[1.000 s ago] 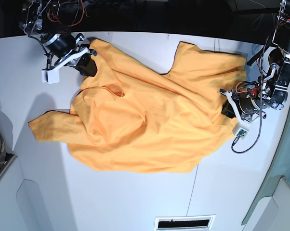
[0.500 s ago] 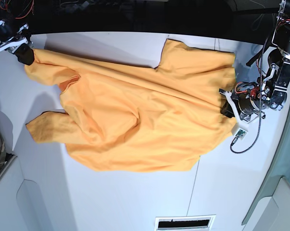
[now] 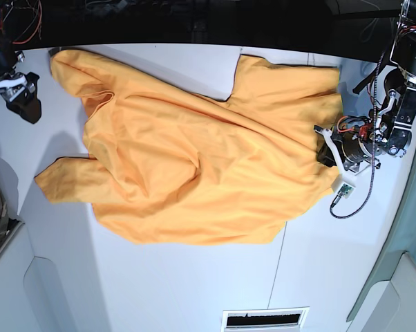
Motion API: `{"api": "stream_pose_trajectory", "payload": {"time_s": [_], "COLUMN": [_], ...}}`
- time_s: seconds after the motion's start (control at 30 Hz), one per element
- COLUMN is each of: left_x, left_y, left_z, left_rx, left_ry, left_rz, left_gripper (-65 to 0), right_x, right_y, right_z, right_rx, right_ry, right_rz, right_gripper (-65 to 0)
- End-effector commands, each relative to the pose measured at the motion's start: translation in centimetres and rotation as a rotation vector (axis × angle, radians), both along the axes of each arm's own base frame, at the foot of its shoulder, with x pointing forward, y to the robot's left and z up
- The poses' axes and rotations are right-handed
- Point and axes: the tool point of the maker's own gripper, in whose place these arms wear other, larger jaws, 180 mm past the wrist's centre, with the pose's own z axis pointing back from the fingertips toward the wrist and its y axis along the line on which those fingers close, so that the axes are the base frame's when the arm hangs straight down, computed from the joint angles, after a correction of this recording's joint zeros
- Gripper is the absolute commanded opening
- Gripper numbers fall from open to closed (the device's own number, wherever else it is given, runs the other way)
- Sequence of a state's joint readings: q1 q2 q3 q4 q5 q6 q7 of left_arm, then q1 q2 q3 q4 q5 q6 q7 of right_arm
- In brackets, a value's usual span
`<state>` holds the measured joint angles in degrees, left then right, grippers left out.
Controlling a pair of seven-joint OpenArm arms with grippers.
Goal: Layout the t-shirt on the table in an organized manner, then fold the t-shirt properly
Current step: 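Pull the hem outward with the right gripper to spread the shirt, then drag the shirt edge with the right gripper along the table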
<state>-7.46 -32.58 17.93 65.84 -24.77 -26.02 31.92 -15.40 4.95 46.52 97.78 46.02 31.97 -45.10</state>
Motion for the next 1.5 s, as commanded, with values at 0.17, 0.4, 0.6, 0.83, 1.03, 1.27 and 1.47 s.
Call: {"api": "stream_pose_trajectory", "payload": {"time_s": [0.17, 0.4, 0.6, 0.83, 1.03, 1.27, 1.47], "left_x": [-0.6, -0.6, -0.6, -0.6, -0.7, -1.9, -1.8], "left_y": [1.0, 1.0, 0.9, 1.0, 1.0, 3.0, 6.3], "left_z": [-0.1, -0.1, -0.1, -0.1, -0.2, -0.7, 0.5], "left_rx": [0.027, 0.025, 0.023, 0.023, 0.025, 0.116, 0.169], "left_ry": [0.038, 0.040, 0.039, 0.040, 0.044, 0.110, 0.090], "left_rz": [0.001, 0.003, 0.003, 0.003, 0.003, -0.006, 0.009], "left_gripper": [-54.4, -54.4, -54.4, -54.4, -54.5, -54.7, -54.7], "right_x": [4.3, 4.4, 4.1, 4.5, 5.9, 6.2, 5.1], "right_y": [5.0, 10.5, 13.3, 13.7, 13.6, 7.6, -0.5], "right_z": [-0.3, -4.3, -5.1, -4.9, -4.1, -2.8, -1.1], "right_rx": [0.014, 0.135, 0.224, 0.236, 0.216, 0.091, -0.007], "right_ry": [-0.026, 0.044, 0.052, 0.038, 0.011, -0.019, -0.032], "right_rz": [0.153, 0.191, 0.172, 0.165, 0.172, 0.130, -0.001], "right_gripper": [-32.9, -32.9, -32.9, -32.9, -65.0, -65.0, -65.0]}}
